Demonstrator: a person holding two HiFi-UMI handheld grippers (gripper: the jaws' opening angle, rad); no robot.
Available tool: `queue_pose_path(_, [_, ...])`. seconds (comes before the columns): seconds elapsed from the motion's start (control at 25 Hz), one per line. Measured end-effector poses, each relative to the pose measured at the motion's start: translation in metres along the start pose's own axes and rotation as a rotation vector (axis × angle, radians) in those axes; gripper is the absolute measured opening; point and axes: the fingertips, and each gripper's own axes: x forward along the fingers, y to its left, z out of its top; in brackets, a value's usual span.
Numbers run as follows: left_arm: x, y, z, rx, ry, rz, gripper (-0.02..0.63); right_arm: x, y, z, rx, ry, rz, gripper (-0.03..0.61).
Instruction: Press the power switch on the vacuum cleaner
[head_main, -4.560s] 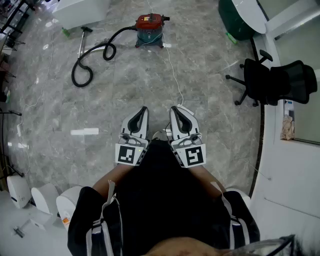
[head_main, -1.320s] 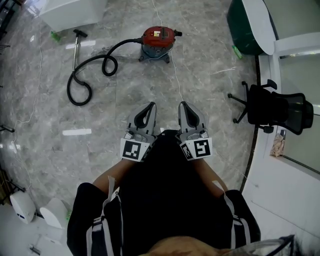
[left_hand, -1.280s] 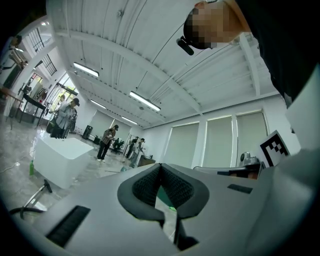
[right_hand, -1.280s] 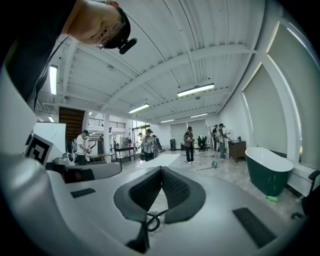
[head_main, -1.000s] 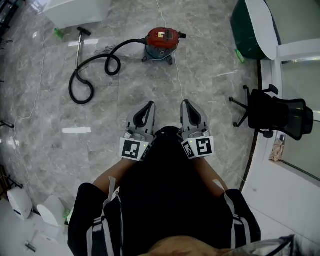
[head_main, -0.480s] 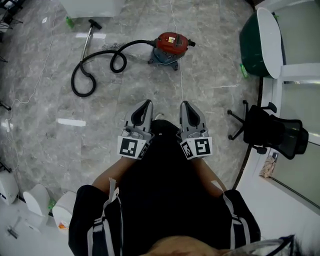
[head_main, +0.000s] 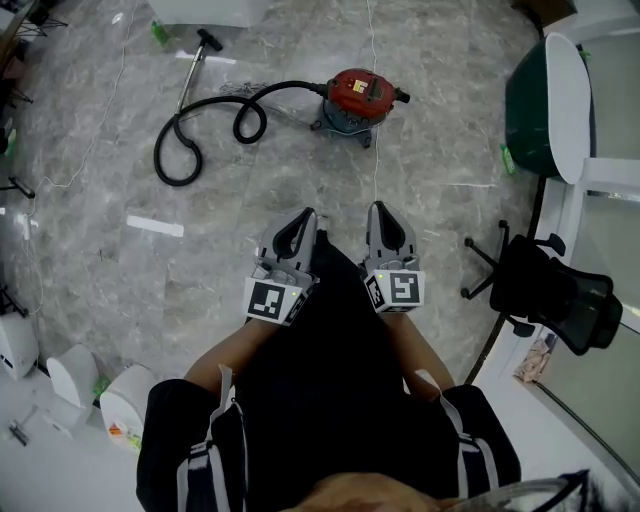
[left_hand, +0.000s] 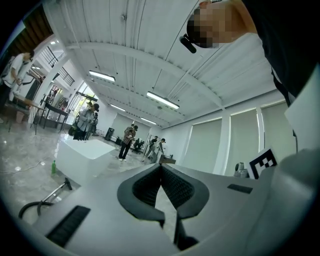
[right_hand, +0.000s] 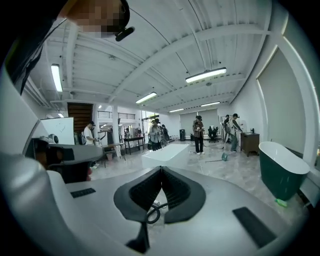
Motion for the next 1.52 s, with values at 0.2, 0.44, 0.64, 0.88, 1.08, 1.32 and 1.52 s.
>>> queue_pose_path(0.2, [0.056, 0.003, -0.017, 0.026, 0.038, 0.023, 0.018, 0.056, -0.078, -0.034, 0.024, 0.086, -0.038, 0.015])
queue_pose_path(0.44, [0.123, 0.006, -0.059, 0.008, 0.103, 0.049, 0.018, 0.145, -0.154, -0.061, -0.023, 0.184, 0.021, 0.015])
queue_pose_path(0.64, [0.168, 0.019, -0.085, -0.045, 0.126, 0.072, 0.018, 0.219, -0.194, -0.078, -0.14, 0.218, 0.047, 0.015])
queue_pose_path(0.88, [0.205, 0.048, -0.124, -0.041, 0.17, 0.1, 0.018, 0.296, -0.214, -0.138, -0.202, 0.3, 0.12, 0.015])
queue_pose_path(1.08, [0.222, 0.085, -0.149, -0.053, 0.177, 0.138, 0.018, 0.364, -0.226, -0.186, -0.288, 0.369, 0.159, 0.015])
queue_pose_path(1.32, [0.241, 0.102, -0.193, -0.144, 0.17, 0.171, 0.018, 0.43, -0.239, -0.245, -0.359, 0.416, 0.181, 0.015])
queue_pose_path(1.52, [0.241, 0.101, -0.235, -0.189, 0.243, 0.137, 0.018, 0.47, -0.261, -0.291, -0.427, 0.457, 0.18, 0.015])
